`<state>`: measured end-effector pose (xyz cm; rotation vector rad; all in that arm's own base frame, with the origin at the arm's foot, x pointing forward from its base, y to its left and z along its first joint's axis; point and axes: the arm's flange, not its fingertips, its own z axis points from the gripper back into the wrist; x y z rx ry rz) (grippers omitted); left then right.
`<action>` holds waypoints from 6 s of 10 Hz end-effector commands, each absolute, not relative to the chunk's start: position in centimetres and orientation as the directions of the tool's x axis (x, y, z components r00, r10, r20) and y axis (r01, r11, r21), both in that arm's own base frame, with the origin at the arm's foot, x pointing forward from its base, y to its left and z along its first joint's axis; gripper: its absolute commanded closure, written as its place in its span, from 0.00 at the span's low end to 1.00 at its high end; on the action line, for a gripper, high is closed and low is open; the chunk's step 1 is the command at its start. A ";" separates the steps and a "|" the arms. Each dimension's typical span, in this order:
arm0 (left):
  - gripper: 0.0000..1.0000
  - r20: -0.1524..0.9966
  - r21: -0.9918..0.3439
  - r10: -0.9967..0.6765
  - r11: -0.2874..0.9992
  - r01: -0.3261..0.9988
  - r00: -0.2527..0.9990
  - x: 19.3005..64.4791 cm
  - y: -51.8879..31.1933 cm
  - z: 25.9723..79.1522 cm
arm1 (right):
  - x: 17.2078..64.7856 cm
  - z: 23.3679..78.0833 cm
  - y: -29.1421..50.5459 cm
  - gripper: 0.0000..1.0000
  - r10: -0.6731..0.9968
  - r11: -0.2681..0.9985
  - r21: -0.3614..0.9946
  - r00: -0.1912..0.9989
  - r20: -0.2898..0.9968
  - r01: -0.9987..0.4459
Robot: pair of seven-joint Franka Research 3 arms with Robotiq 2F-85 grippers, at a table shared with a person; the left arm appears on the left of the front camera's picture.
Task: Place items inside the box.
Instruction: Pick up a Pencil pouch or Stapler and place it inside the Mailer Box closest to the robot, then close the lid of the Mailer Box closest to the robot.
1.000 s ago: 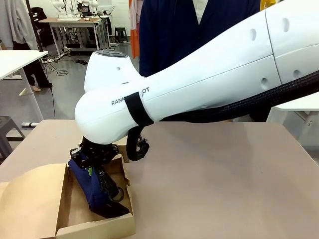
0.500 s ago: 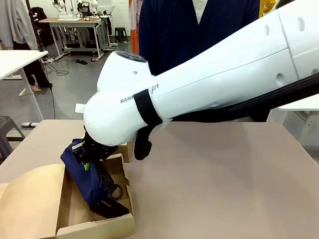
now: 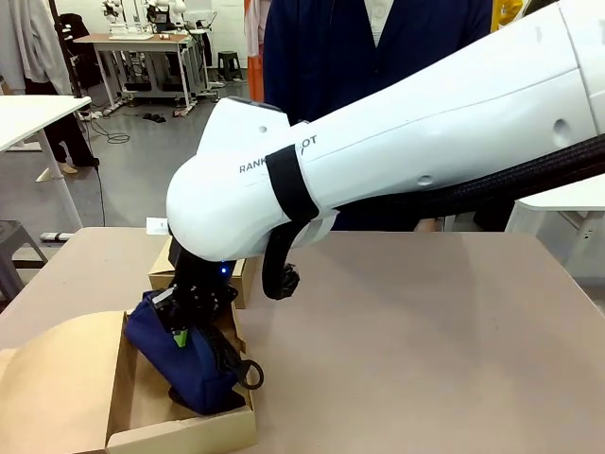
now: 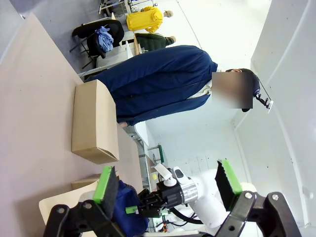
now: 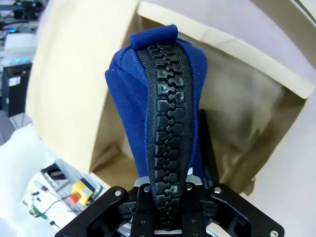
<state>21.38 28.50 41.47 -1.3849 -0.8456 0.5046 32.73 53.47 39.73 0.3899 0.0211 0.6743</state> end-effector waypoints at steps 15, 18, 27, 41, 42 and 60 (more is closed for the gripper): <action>0.00 0.240 -0.969 0.758 0.151 0.194 0.606 21.4 28.4 41.6 | 31.1 46.6 36.1 0.00 0.290 0.767 0.607 0.956 -0.037 -0.210; 0.00 0.240 -0.969 0.758 0.151 0.194 0.606 21.4 28.4 41.6 | 32.5 47.1 38.0 0.00 0.265 0.760 0.616 0.964 -0.003 -0.207; 0.00 0.240 -0.969 0.758 0.151 0.194 0.606 21.4 28.4 41.6 | 25.5 49.0 -1.2 0.00 -0.141 0.350 0.892 0.958 -0.252 0.286; 0.00 0.240 -0.969 0.758 0.151 0.194 0.606 21.4 28.4 41.6 | 25.4 48.3 -7.3 0.00 -0.105 0.368 0.892 0.965 -0.242 0.264; 0.00 0.221 -0.975 0.752 0.152 0.164 0.621 21.4 28.5 41.5 | 25.4 48.3 -7.3 0.00 -0.105 0.368 0.892 0.965 -0.242 0.264; 0.00 0.723 0.445 -0.673 0.284 0.849 -0.154 31.7 16.5 41.4 | 25.4 48.3 -7.3 0.00 -0.105 0.368 0.892 0.965 -0.242 0.264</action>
